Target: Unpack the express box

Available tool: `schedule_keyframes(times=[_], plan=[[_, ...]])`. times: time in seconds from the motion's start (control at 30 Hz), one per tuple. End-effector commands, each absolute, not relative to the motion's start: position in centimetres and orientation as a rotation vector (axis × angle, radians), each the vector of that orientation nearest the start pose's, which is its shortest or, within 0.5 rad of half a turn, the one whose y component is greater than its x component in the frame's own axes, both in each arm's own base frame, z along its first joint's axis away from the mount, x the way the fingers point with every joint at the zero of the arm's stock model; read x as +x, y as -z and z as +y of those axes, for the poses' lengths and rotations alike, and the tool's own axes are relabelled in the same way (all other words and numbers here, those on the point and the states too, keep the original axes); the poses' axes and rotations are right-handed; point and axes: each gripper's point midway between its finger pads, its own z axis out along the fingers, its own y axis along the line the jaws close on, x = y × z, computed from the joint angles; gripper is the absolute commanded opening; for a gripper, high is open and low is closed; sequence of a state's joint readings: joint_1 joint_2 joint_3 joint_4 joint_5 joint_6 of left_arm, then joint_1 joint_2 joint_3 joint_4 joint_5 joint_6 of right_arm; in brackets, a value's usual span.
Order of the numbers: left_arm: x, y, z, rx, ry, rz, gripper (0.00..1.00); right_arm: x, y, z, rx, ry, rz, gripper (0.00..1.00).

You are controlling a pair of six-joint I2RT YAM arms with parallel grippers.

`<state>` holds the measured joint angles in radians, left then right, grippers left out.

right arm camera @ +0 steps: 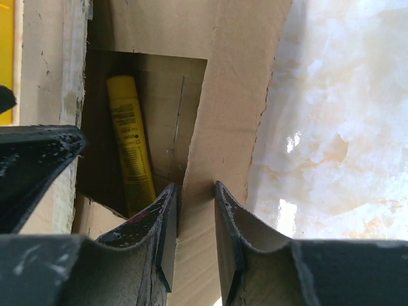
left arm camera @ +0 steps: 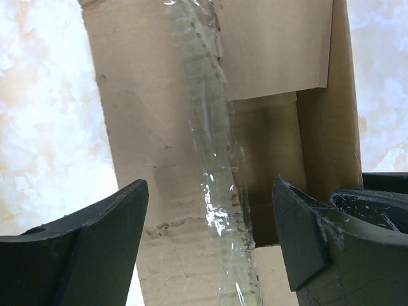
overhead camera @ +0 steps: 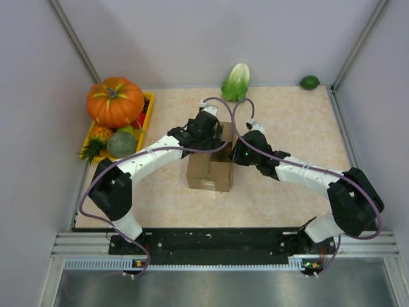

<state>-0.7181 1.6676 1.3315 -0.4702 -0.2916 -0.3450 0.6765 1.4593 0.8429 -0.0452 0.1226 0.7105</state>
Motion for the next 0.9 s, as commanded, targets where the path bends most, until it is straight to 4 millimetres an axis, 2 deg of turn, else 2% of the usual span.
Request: schedule_keyframes(times=[0.0,0.07,0.13,0.33,0.8,0.87], plan=[[36.0,-14.1,-26.4,0.265,0.138,2.307,0.82,30.7,-10.6,26.9,0.112,-0.763,2.284,0.26],[36.5,-14.2,-25.1,0.190,0.035,2.301,0.82,30.8,-10.5,26.7,0.136,-0.780,2.273,0.26],[36.4,-13.3,-23.9,0.146,-0.055,2.321,0.82,30.7,-10.4,26.7,0.139,-0.809,2.277,0.26],[35.9,-11.5,-23.0,0.141,-0.176,2.386,0.81,30.8,-10.1,26.6,0.160,-0.815,2.286,0.26],[36.8,-13.7,-20.2,0.099,-0.414,2.331,0.80,30.9,-9.2,26.1,0.214,-0.795,2.327,0.22],[36.8,-14.7,-20.3,0.084,-0.394,2.317,0.80,30.9,-9.1,26.0,0.218,-0.787,2.334,0.20]])
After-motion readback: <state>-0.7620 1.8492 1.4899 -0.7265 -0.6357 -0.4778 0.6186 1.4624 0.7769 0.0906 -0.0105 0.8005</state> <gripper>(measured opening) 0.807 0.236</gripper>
